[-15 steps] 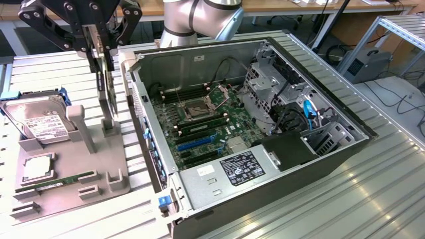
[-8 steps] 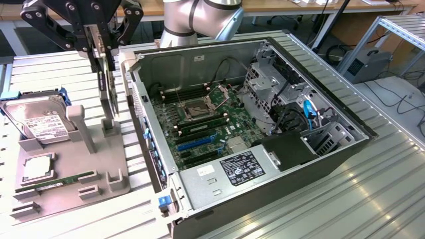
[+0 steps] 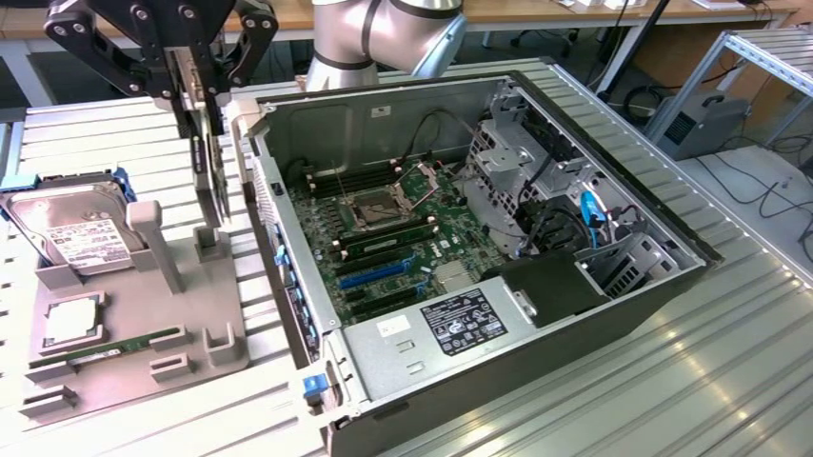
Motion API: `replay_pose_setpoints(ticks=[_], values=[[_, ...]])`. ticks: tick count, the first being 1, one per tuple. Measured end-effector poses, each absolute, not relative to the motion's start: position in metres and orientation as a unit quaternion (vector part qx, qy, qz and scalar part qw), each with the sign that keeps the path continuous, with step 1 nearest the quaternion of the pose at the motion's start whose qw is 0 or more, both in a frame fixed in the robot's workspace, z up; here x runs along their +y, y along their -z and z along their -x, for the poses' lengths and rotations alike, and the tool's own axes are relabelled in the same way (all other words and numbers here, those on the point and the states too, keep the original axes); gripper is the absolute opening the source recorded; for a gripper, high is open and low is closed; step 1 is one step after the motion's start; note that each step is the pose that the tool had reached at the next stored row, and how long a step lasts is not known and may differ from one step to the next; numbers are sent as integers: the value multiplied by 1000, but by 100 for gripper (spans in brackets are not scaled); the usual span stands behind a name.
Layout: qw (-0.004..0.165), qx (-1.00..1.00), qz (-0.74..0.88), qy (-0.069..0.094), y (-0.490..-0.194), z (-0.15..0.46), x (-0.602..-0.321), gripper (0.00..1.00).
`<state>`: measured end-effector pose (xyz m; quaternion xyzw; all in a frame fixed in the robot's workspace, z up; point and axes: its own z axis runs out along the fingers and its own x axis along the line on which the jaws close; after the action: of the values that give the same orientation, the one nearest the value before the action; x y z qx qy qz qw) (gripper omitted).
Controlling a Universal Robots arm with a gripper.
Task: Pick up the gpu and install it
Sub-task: 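Pick up the gpu and move the gpu toward the slot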
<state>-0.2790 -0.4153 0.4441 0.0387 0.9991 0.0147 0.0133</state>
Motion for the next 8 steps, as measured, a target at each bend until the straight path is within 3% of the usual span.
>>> replay_pose_setpoints(ticks=[8], values=[[13,999,-39,-14,-444,276,-415,27]])
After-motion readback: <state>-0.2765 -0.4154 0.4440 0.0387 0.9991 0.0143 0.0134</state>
